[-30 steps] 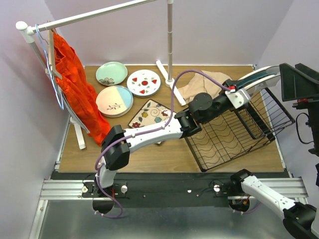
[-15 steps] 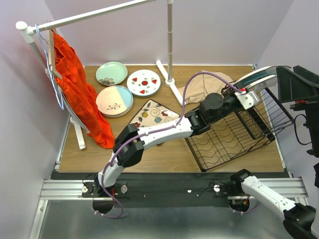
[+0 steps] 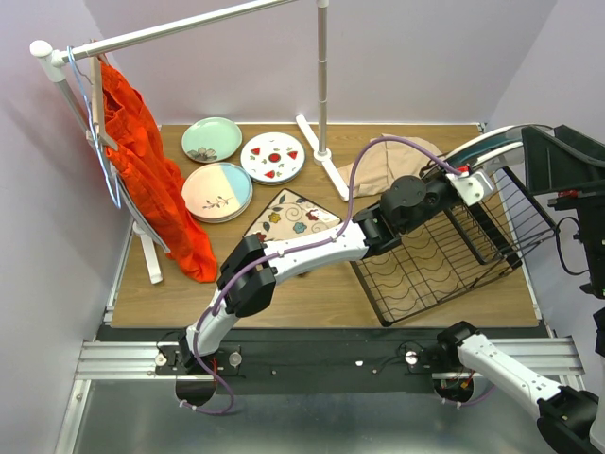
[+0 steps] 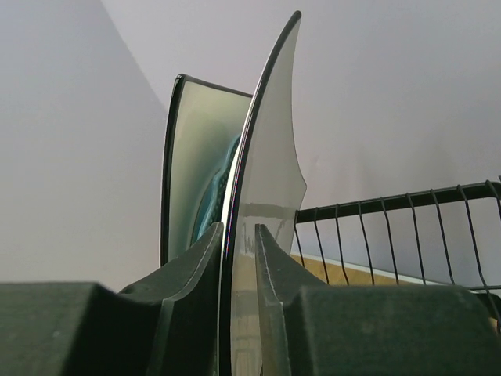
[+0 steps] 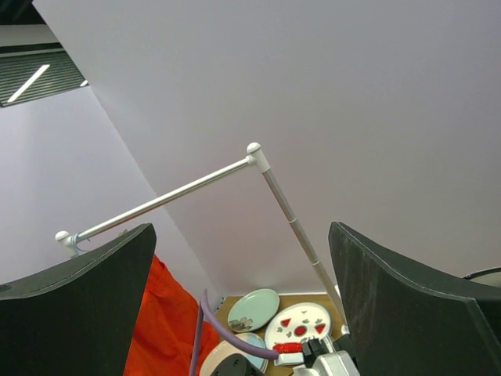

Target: Unload the plates from the dish rack

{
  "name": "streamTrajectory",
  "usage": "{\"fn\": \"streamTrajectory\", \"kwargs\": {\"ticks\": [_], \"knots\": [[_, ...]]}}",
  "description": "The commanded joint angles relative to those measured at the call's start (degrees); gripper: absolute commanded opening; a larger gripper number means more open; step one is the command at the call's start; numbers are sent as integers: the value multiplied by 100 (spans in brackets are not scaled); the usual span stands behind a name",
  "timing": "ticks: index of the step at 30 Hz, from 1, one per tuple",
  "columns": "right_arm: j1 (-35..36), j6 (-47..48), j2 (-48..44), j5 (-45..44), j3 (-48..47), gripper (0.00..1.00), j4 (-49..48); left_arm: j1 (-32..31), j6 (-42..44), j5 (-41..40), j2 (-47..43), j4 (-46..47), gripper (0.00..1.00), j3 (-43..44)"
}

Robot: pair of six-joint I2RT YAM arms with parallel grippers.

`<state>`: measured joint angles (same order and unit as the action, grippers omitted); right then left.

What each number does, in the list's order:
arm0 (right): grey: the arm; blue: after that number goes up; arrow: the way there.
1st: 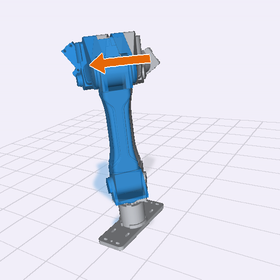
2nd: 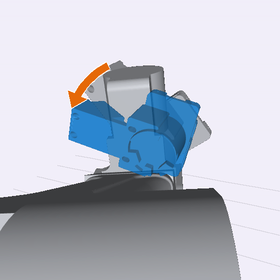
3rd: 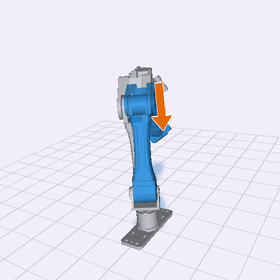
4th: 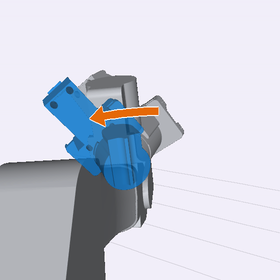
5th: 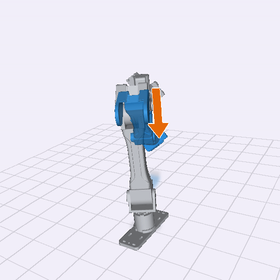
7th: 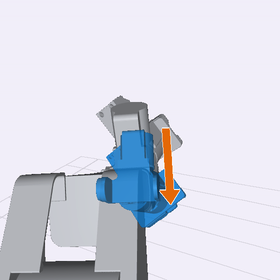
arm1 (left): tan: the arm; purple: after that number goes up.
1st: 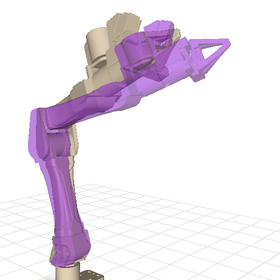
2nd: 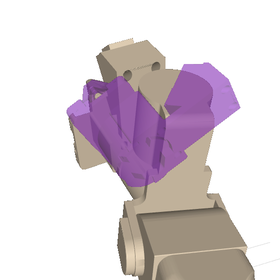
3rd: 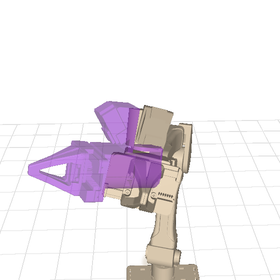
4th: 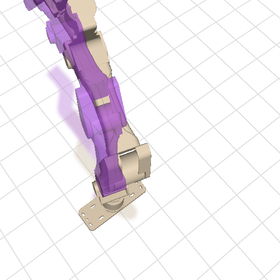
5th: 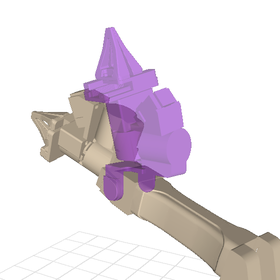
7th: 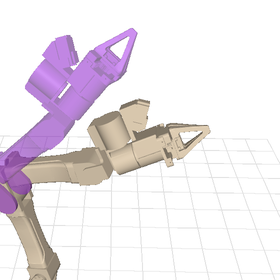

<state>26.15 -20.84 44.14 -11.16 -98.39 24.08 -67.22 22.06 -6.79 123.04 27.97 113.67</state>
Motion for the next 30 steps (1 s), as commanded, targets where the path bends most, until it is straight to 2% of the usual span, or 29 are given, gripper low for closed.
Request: {"fn": "streamTrajectory", "kwargs": {"ticks": [1, 7, 15, 22, 30], "knots": [[-5, 80, -72, -18, 65, 100, 1, -37, 70, -139, 185, -37, 19, 121], [-5, 71, -107, -106, 101, 100, -26, -89, 184, -340, 97, -28, 0, 77], [-5, 36, -116, -141, 109, 100, -61, -309, 439, -666, -166, 305, 0, 24], [-5, 1, -107, -211, 101, 100, -87, -476, 790, -649, -527, 1148, 0, -213], [-5, 10, -107, -334, 153, 100, -105, -502, 1080, -631, -483, 1264, 0, 235]]}}
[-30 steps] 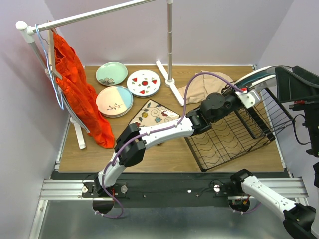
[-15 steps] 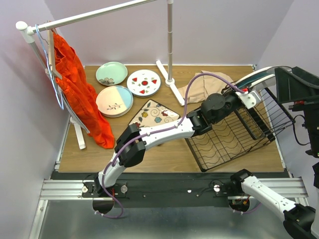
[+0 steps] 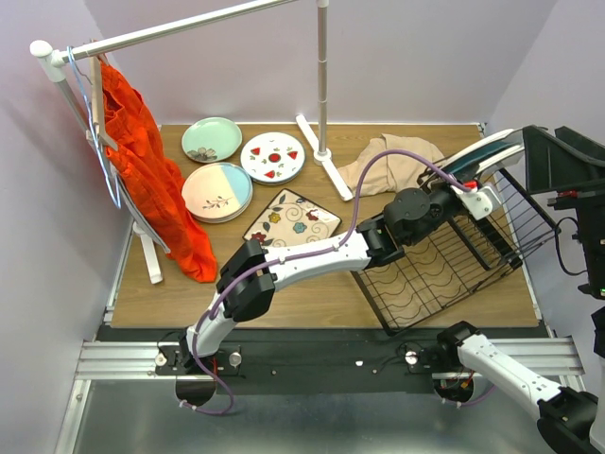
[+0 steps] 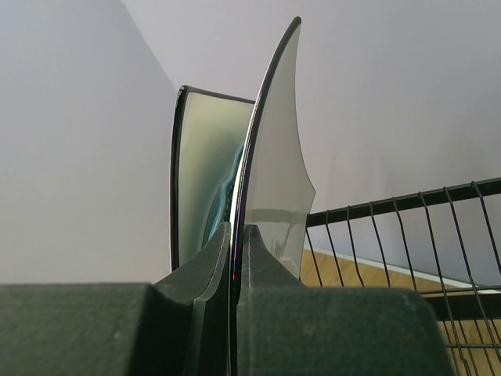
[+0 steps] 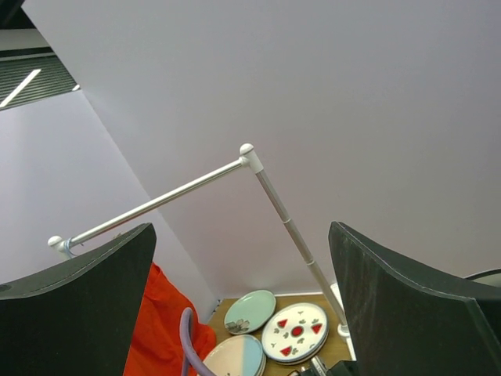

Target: Unload the plates from the dish rack

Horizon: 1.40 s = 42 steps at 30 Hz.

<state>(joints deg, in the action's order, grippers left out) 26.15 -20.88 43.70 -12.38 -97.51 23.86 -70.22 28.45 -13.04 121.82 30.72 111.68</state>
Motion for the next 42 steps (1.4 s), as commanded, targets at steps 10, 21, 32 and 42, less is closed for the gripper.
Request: {"fn": "streamTrajectory", "kwargs": {"ticks": [10, 21, 32, 42], "knots": [[-5, 49, -37, -274, 136, 100, -109, -159, 662, -120, -176, 1085, 0, 688], [-5, 32, -2, -159, 31, 100, -171, -159, 83, 65, -475, 1076, 0, 592], [4, -3, -37, -89, 48, 100, -188, -168, 3, 47, -694, 1217, 0, 548], [-5, 32, -11, -71, 75, 100, -206, -168, -146, 108, -826, 1331, 0, 566]]}}
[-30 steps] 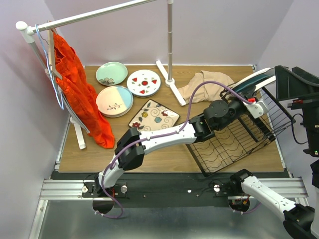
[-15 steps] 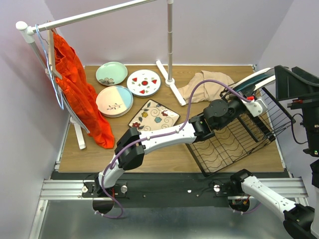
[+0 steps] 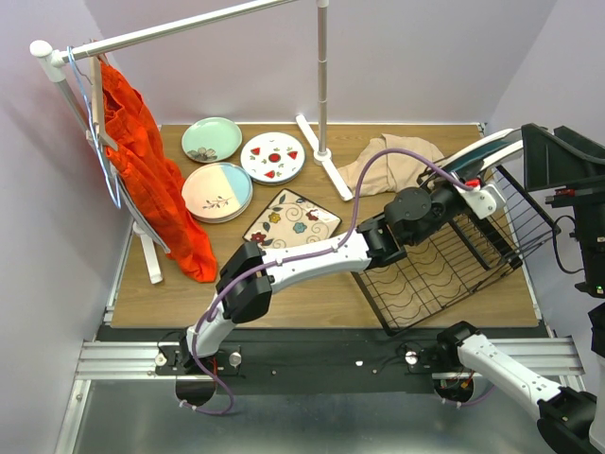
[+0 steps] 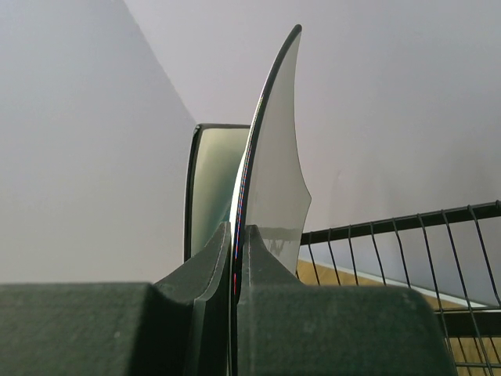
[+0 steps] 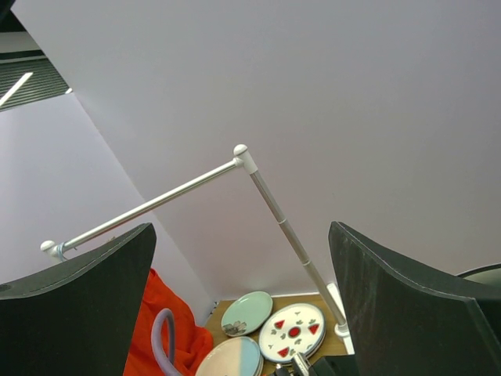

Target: Unload the plates from the dish rack

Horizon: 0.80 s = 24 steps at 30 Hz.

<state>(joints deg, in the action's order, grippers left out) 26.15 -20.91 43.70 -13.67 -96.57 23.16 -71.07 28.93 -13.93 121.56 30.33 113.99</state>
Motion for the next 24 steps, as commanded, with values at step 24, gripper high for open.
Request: {"fn": "streamTrajectory", "kwargs": {"ticks": [24], "knots": [[-5, 122, -20, 75, -28, 100, -145, -91, -608, 453, -1213, 1801, 0, -88]]}}
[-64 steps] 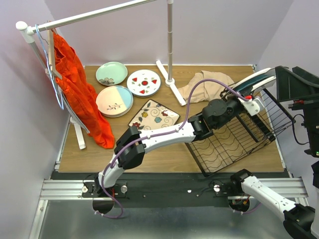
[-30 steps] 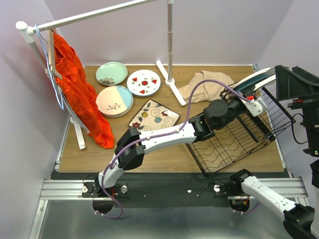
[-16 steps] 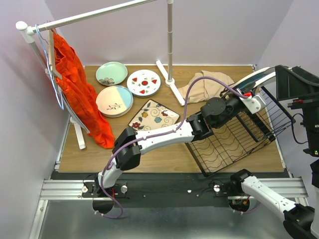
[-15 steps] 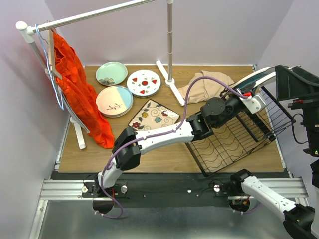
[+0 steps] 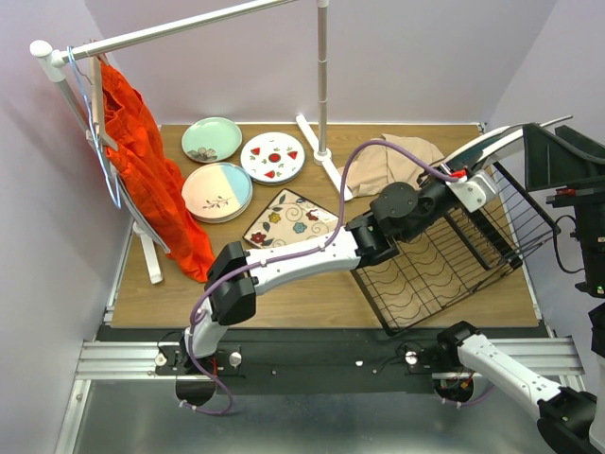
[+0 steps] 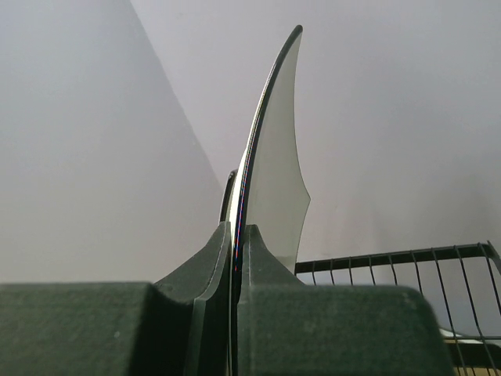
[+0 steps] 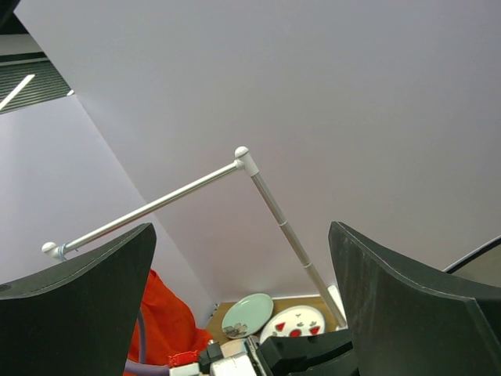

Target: Unload the plates from the dish rack

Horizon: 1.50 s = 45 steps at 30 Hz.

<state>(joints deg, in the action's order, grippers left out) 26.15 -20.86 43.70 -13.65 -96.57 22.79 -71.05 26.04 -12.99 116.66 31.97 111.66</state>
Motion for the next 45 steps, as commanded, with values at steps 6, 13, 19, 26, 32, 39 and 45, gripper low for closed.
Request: {"fn": "streamTrajectory", "kwargs": {"ticks": [6, 13, 19, 26, 32, 39, 45], "knots": [[-5, 109, -20, 73, -63, 100, -108, -85, -556, 420, -847, 1734, 0, 49], [-5, -5, 7, 178, 42, 100, -116, -94, -1039, 499, -996, 2006, 0, -240], [-5, 12, -2, 152, 69, 100, -117, -85, -1224, 605, -1145, 2208, 0, -627], [-5, 21, 24, 126, 51, 100, -117, -85, -1251, 719, -1216, 2340, 0, -830], [-5, 47, 16, 82, 121, 100, -116, -94, -1400, 947, -1277, 2270, 0, -856], [-5, 100, 77, 3, 33, 100, -108, -85, -1549, 983, -1348, 2253, 0, -927], [-5, 144, 121, -32, 25, 100, -116, -85, -1699, 1009, -1453, 2235, 0, -909]]}}
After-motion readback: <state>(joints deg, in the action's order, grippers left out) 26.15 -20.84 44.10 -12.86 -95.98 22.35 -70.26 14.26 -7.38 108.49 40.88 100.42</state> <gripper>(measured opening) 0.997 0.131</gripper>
